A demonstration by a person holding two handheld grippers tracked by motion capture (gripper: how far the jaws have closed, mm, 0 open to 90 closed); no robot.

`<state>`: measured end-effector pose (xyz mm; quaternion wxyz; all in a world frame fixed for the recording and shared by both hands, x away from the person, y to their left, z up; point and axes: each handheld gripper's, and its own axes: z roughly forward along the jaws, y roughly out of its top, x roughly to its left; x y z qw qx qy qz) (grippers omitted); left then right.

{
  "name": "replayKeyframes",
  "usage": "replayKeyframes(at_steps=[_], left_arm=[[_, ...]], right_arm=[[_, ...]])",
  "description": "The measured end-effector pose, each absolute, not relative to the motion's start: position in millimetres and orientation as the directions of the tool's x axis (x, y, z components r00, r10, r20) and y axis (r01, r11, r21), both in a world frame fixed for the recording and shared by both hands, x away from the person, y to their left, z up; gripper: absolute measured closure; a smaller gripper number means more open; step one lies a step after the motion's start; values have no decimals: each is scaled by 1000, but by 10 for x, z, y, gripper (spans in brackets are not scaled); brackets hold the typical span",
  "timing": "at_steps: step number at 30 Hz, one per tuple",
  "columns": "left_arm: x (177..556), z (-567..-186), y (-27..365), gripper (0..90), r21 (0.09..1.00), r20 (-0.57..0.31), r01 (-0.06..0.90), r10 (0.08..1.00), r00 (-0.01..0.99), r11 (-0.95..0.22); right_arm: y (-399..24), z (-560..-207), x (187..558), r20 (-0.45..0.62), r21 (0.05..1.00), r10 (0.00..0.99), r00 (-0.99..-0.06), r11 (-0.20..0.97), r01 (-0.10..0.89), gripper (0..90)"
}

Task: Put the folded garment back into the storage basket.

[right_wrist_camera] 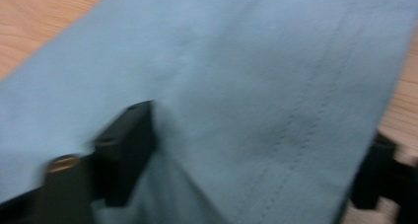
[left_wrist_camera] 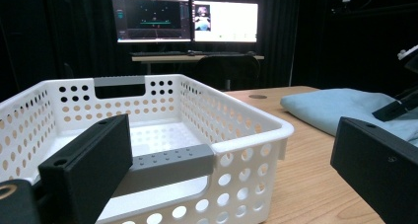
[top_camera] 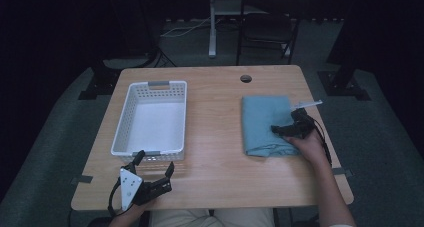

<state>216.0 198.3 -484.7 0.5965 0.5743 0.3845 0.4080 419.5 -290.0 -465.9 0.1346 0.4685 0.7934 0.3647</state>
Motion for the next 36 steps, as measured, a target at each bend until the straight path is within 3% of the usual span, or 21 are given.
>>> replayKeyframes(at_steps=[8,12,22,36], left_arm=[[2159,-4847,1983,36,999,11,-45,928,372,6],[2161,-4847,1983,36,999,12,-44,928,371,5],[2162,-4846,1981,36,999,11,-43,929,371,5],[2163,-4846,1982,36,999,12,-43,928,372,4]], right_arm=[[-2951,-4655,4206,240,707,784,-573,264,656,524],[-2998,-4676,4227,314,697,766,-561,215,684,607],[-3009,-4695,4242,410,685,720,-560,163,710,664],[-2888,-4503,4180,460,746,656,-599,82,661,677]])
